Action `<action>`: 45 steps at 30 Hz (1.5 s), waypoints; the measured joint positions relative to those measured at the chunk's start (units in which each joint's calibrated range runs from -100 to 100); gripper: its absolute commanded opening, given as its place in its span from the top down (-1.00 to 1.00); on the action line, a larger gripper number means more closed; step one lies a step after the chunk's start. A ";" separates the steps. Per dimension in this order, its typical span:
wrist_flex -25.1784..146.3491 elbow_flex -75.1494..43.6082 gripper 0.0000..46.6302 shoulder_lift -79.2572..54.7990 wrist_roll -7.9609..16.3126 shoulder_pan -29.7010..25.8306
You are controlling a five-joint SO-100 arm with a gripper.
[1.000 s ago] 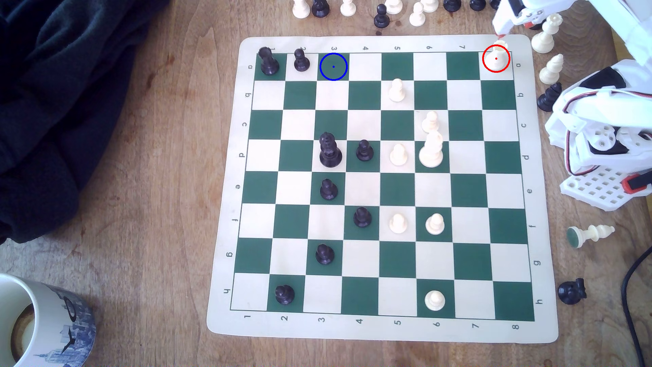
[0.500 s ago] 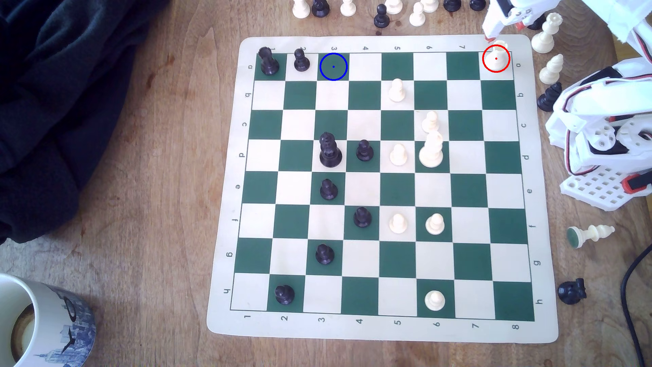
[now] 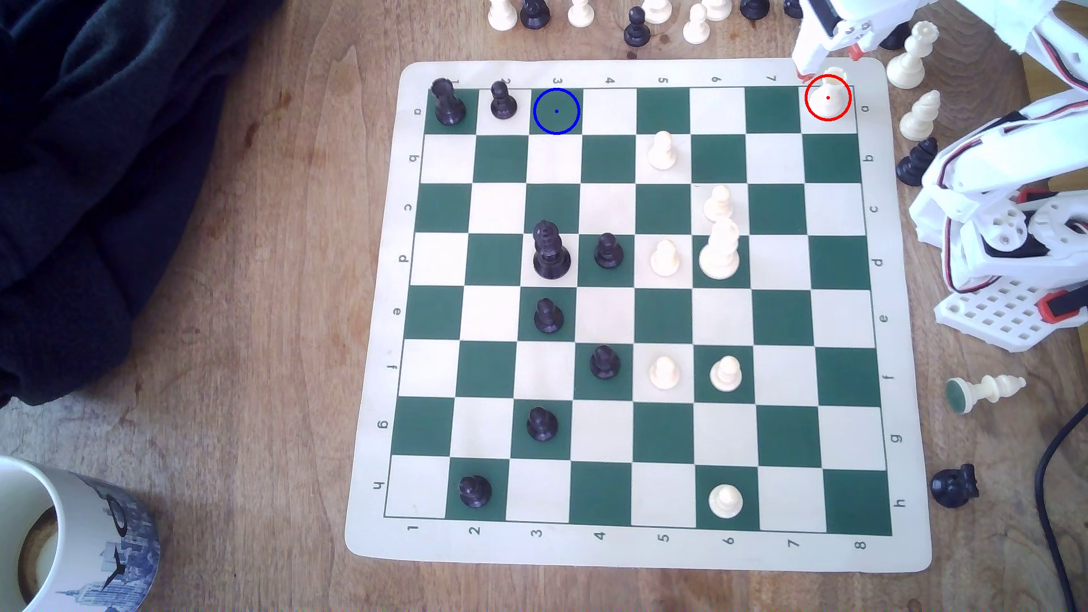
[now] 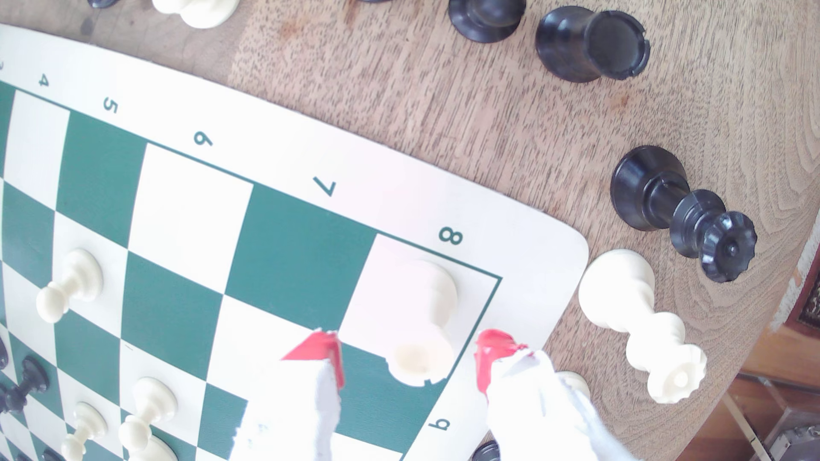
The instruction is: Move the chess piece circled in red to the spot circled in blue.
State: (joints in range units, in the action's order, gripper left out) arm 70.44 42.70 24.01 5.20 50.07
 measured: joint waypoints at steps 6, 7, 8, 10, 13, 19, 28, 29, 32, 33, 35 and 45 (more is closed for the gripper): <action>-1.20 0.27 0.32 -1.01 -0.29 0.00; -1.35 0.72 0.32 -1.01 -0.29 0.00; -1.43 0.90 0.33 -1.09 -0.29 0.00; -1.51 1.27 0.34 -1.34 -0.29 0.00; -1.51 2.44 0.35 -1.42 -0.29 0.00; -2.71 3.62 0.36 -1.42 -0.29 0.00; -3.27 4.07 0.39 -1.84 -0.29 -0.52; -3.51 4.34 0.39 -1.93 -0.29 -0.88; -4.30 4.52 0.40 -1.93 -0.29 -1.03; -4.46 4.52 0.41 -1.93 -0.29 -1.03; -4.54 4.52 0.44 -1.93 -0.29 -1.03; -4.54 4.52 0.62 -1.93 -0.29 -1.03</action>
State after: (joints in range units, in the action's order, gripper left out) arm 65.90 47.22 22.08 4.91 49.04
